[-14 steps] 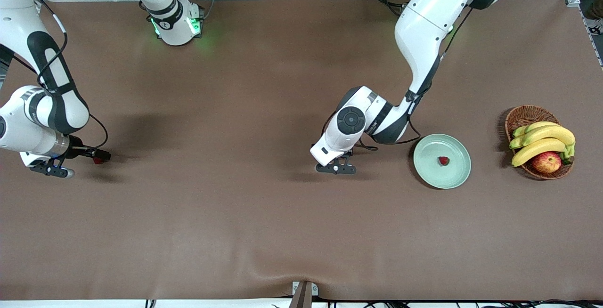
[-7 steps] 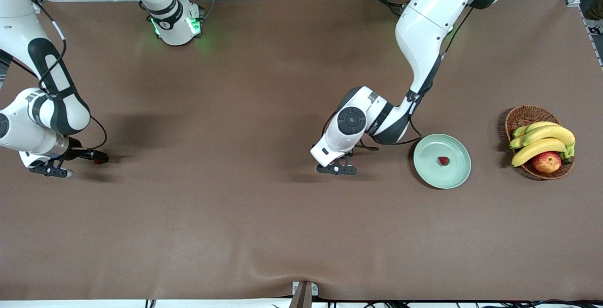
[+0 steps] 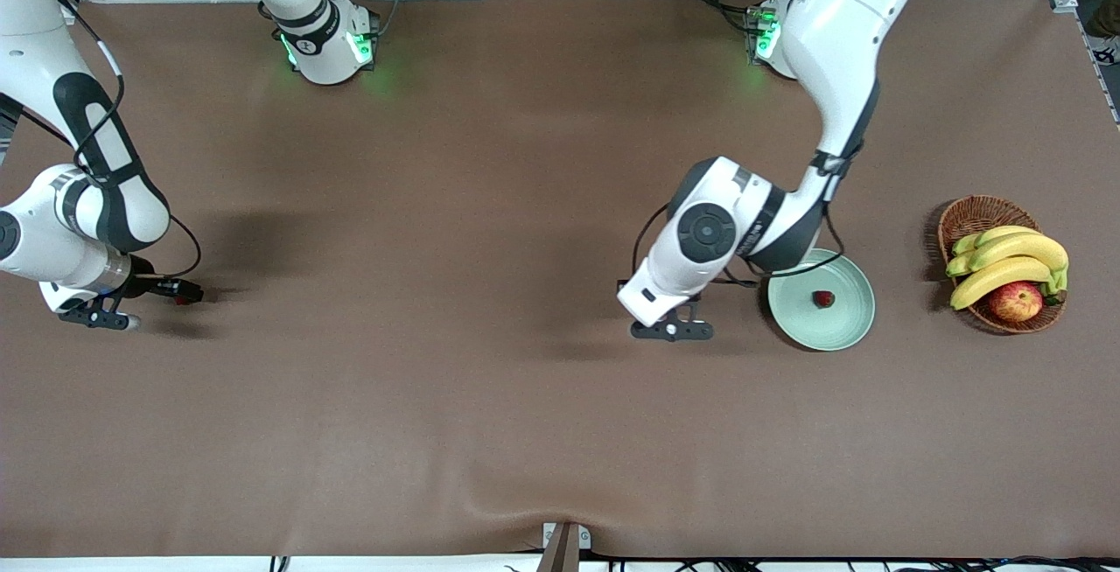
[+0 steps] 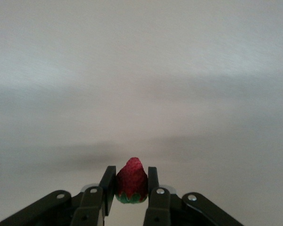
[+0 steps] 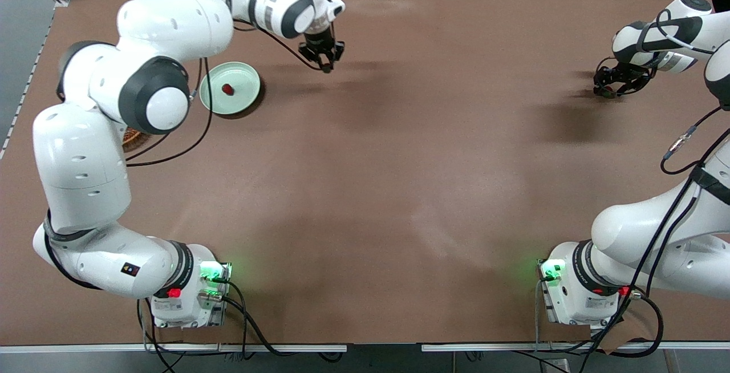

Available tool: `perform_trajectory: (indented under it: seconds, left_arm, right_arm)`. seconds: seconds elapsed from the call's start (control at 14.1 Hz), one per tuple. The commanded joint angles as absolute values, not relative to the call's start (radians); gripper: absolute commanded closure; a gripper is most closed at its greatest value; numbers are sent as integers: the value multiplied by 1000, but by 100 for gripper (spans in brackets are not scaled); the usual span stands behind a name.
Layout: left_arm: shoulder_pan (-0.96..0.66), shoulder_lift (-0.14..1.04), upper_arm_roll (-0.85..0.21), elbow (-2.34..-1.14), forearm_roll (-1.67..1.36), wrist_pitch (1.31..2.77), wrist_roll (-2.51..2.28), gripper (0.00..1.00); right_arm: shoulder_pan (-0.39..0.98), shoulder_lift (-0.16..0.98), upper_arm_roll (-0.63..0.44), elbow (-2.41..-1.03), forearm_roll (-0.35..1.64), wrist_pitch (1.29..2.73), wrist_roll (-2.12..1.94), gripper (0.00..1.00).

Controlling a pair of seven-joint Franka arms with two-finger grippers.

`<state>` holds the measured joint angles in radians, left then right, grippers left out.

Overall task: Collect all strawberries into plate
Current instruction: 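Grasp the second strawberry with the left gripper while the right gripper grasps the third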

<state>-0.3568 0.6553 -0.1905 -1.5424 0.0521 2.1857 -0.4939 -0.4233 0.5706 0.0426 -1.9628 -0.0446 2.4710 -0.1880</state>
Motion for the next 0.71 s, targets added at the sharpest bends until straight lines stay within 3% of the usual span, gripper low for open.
perform_trajectory:
  seconds: [0.0,0.36,0.64]
  left_arm:
    - [-278,611,-196,-1578,74,2119,-382,82]
    - [-112,532,-198,-1704,74,2102,-151,79]
    - [-15,517,-199,-1769,74,2103,0,79]
  right_arm:
    - [-423,565,54,-1974,-72,2473,-186,100]
    - [-396,526,63,-1973,-72,2415,-187,100]
    - [-244,448,66,-1954,-68,2306,-173,100]
